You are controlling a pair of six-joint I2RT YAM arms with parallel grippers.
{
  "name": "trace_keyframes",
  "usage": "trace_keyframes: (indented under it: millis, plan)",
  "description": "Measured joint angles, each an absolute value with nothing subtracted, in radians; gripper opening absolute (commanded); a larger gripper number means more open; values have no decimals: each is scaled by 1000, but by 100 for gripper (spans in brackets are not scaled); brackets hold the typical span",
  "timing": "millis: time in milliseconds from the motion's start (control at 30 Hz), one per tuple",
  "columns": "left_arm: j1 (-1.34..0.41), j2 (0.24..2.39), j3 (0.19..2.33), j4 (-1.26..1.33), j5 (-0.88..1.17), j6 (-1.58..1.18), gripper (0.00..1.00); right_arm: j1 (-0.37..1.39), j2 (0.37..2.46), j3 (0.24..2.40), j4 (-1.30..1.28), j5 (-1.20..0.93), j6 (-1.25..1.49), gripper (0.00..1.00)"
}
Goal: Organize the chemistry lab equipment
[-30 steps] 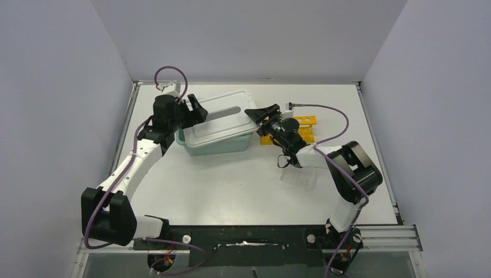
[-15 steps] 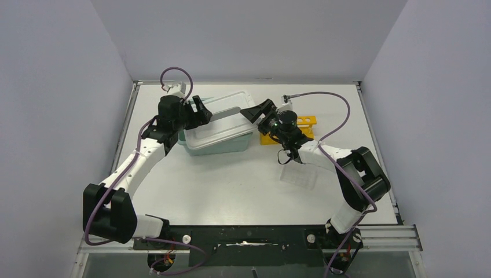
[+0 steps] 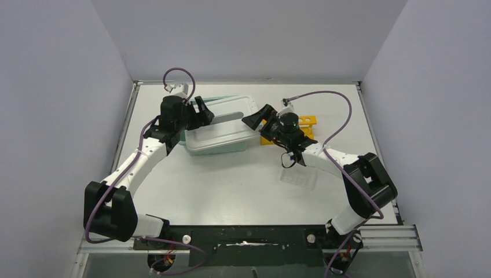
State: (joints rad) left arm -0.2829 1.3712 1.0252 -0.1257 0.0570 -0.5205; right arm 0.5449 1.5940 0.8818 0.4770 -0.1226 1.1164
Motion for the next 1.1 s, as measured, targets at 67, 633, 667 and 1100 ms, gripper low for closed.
trace_keyframes:
  millis: [67,633,667,1100]
  plan:
    - [-284,1371,1025,-122,58,-522,76,545,1588,867,455,-123,1102,83]
    - [-287,1372,1019,-100,78,-543,76,545,1534,783,412,-125,1053,84]
    - [-287,1372,1020,-100,79,-543,76,545,1519,774,405,-124,1049,84]
    - [-287,1371,1020,-100,83,-542,76,558,1320,684,276,-74,977,70]
